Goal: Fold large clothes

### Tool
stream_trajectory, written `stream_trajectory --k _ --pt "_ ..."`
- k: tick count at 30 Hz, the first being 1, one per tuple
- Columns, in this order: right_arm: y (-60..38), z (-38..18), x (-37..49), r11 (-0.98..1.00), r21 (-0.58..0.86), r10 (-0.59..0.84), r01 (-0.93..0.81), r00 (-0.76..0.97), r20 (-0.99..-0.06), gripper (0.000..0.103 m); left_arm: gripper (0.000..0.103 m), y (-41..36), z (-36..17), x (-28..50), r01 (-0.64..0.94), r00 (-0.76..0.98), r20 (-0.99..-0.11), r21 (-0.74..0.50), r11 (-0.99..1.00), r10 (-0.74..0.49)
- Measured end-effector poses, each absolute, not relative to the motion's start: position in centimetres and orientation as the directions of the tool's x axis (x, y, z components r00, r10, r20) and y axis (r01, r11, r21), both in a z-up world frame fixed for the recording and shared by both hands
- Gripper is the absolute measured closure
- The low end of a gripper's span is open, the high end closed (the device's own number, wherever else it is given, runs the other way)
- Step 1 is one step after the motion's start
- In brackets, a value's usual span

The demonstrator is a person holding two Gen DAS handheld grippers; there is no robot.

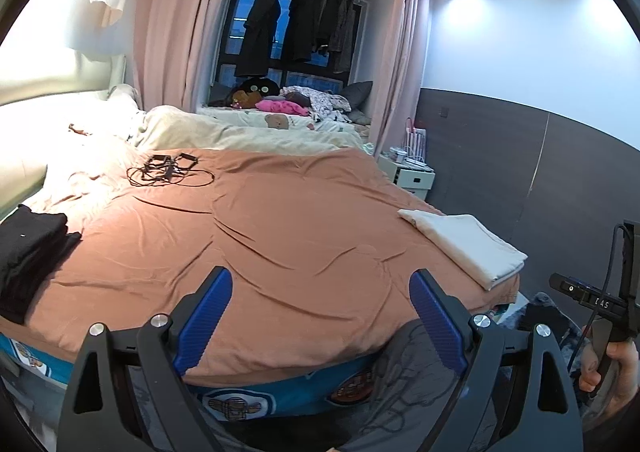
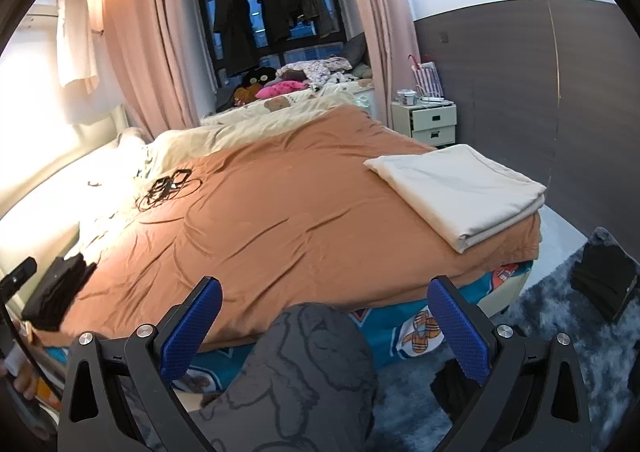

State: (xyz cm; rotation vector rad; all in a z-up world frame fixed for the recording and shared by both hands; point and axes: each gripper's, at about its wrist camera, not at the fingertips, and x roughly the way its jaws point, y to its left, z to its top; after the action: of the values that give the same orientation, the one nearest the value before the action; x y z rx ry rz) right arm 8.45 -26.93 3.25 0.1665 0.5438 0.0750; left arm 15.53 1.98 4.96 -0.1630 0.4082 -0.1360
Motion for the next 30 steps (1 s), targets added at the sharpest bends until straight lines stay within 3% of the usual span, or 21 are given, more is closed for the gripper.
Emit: stream_trajectory --k 14,18,30 --pt "-25.2 2.3 8.4 0.985 0.162 0.131 -0.052 0.842 -0.523 0.0 0.011 2.5 4.6 14.5 0.07 0.91 -0.392 -0.175 0.982 -0.135" --pt "-24.9 2.2 8.4 0.985 0.164 0.135 -0.056 0.842 -0.523 0.0 0.003 2.5 4.6 14.2 0.066 0.912 -0.389 -0.172 0.983 -0.13" --pt "-24.5 2.5 7.4 0.988 0.129 0.135 -0.08 0.854 -0.503 0.0 0.001 2.3 5.1 13.0 0.057 0.919 -0.378 -0.152 0.987 -0.111"
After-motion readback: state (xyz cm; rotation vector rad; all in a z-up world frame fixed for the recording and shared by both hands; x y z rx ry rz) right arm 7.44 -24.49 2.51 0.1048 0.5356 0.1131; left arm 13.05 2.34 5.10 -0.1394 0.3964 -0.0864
